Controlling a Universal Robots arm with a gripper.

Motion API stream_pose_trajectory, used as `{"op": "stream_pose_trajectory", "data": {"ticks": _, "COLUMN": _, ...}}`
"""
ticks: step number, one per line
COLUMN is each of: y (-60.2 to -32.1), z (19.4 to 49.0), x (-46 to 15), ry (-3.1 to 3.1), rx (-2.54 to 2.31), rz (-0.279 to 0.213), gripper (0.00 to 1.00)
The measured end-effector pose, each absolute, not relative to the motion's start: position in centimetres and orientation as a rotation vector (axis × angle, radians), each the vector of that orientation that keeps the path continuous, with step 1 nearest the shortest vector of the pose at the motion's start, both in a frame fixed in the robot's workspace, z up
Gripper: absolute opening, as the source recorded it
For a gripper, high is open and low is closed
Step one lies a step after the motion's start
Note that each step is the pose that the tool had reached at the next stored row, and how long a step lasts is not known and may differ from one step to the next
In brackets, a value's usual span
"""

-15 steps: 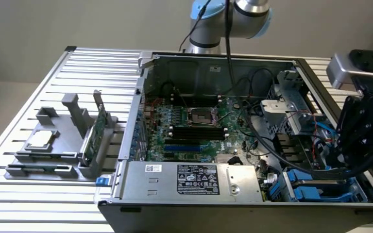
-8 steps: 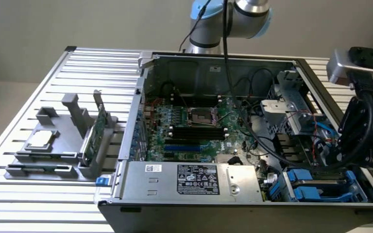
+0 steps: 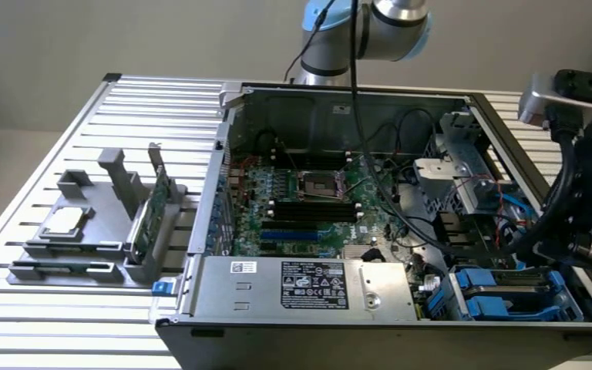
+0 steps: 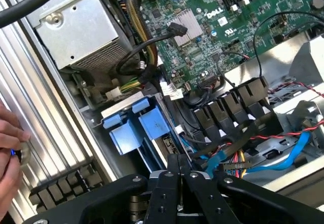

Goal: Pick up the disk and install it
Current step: 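Insert the first disk wire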

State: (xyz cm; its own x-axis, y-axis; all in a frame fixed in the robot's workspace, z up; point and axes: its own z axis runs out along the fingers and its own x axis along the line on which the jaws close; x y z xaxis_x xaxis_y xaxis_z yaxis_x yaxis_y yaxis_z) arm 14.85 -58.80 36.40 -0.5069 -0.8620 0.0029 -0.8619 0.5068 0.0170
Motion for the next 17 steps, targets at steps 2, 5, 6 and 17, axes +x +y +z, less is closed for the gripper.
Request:
{"op": "stream_pose_trajectory", "data": {"ticks": 2, "y": -58.80, "z": 36.40, "x": 14.85, "ry": -2.743, "rx": 1.509, "rz": -0.021, "gripper": 0.11}}
{"op": "stream_pose_trajectory", "data": {"ticks": 5, "y": -58.80, "z": 36.40, "x": 14.85, "ry": -2.782, "rx": 1.437, "rz": -0.021, "gripper": 0.11}}
{"op": "stream_pose_trajectory", "data": {"ticks": 6, "y": -58.80, "z": 36.40, "x": 14.85, "ry": -2.794, "rx": 1.414, "rz": -0.022, "gripper": 0.11}}
{"op": "stream_pose_trajectory", "data": {"ticks": 17, "y": -58.80, "z": 36.40, "x": 14.85, "ry": -2.916, "rx": 1.144, "rz": -0.023, "gripper": 0.11}}
